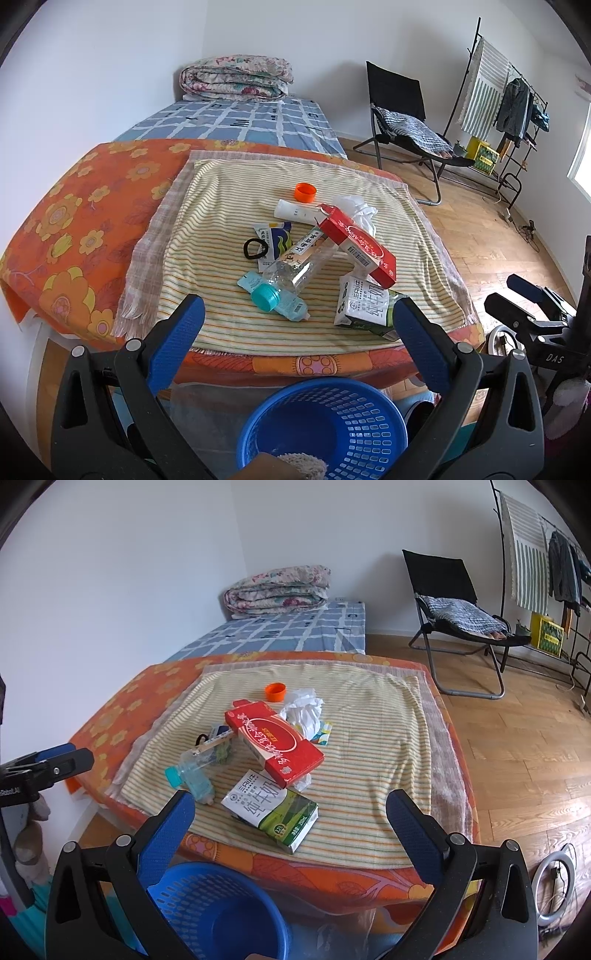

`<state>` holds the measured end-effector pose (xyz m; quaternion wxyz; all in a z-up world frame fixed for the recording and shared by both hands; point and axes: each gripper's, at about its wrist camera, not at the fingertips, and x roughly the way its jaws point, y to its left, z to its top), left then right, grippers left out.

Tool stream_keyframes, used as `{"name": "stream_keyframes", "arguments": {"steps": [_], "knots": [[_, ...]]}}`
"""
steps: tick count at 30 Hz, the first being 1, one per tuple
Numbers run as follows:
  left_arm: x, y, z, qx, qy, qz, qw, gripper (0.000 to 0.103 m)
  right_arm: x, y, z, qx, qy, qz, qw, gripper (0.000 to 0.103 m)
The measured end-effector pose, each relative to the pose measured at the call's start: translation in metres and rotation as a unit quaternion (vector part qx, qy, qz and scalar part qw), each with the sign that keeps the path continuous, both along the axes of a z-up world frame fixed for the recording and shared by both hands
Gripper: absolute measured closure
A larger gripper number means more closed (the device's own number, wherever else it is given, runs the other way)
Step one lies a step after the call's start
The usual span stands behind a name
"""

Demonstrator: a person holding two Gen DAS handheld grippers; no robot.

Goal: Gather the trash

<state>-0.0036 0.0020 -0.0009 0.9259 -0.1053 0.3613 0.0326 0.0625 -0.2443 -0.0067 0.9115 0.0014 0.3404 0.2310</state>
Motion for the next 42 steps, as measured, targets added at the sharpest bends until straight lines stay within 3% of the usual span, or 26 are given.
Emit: {"name": "stream_keyframes", "arguments": {"steps": [42], "knots": [[-0.0021, 0.0022, -0.003, -0.003, 0.004, 0.001, 1.0, 0.0, 0.0005, 0.0005, -0.0026, 0.005, 0.014, 0.003, 1.0, 0.0]]}}
